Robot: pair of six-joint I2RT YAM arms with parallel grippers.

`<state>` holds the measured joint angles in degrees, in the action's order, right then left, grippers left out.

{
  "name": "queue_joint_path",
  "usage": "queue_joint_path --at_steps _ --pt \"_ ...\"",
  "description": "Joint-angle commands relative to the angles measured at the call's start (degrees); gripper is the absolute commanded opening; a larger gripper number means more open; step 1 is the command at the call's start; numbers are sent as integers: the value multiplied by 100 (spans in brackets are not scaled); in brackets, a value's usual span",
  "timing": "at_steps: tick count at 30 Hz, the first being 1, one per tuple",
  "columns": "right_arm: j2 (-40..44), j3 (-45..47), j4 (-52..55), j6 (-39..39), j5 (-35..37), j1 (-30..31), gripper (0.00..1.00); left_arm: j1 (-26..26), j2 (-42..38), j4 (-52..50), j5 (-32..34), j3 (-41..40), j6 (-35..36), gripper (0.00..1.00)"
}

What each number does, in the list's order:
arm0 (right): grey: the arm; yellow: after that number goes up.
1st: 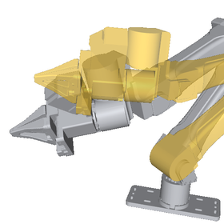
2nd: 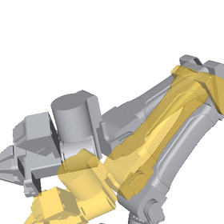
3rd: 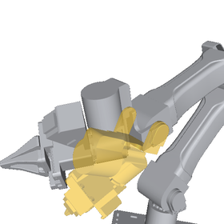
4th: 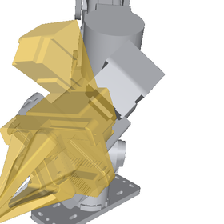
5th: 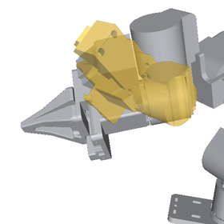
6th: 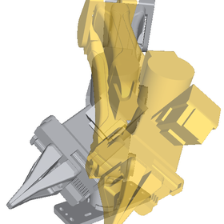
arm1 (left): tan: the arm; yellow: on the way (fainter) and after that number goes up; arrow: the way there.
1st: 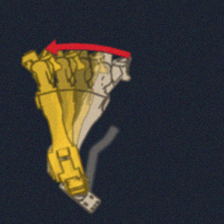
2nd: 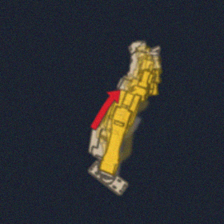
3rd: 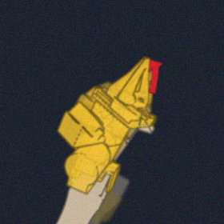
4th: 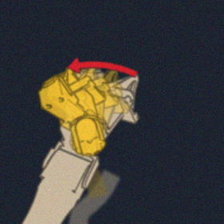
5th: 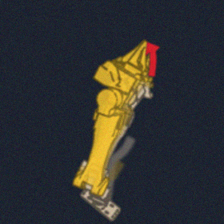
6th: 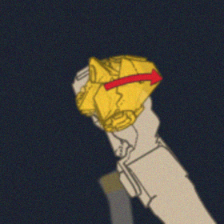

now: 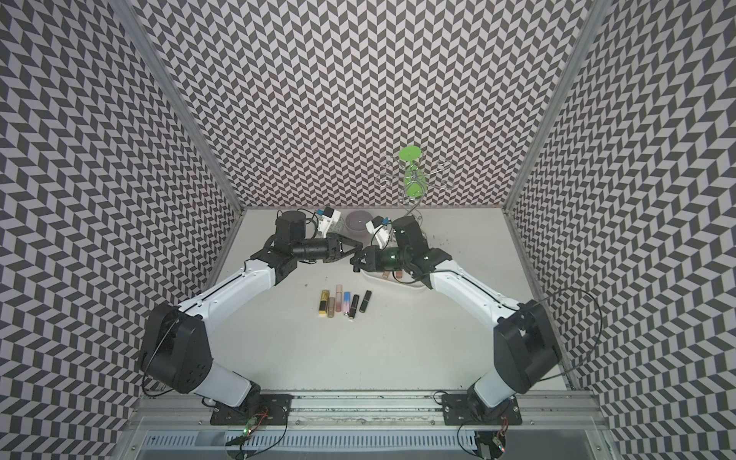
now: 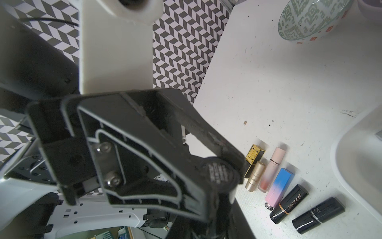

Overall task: Put the lipstick into the storage box
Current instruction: Pick up the lipstick at the center of the board.

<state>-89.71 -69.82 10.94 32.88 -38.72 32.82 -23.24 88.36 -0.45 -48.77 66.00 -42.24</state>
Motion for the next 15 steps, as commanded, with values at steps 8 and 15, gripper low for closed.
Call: queue_joint_path --at_steps 8,15 --pt "21 -205 5 -316 357 -41 17 8 -152 -168 -1 128 -26 50" --pt "92 -154 564 -533 533 -433 16 134 -210 -437 169 215 176 55"
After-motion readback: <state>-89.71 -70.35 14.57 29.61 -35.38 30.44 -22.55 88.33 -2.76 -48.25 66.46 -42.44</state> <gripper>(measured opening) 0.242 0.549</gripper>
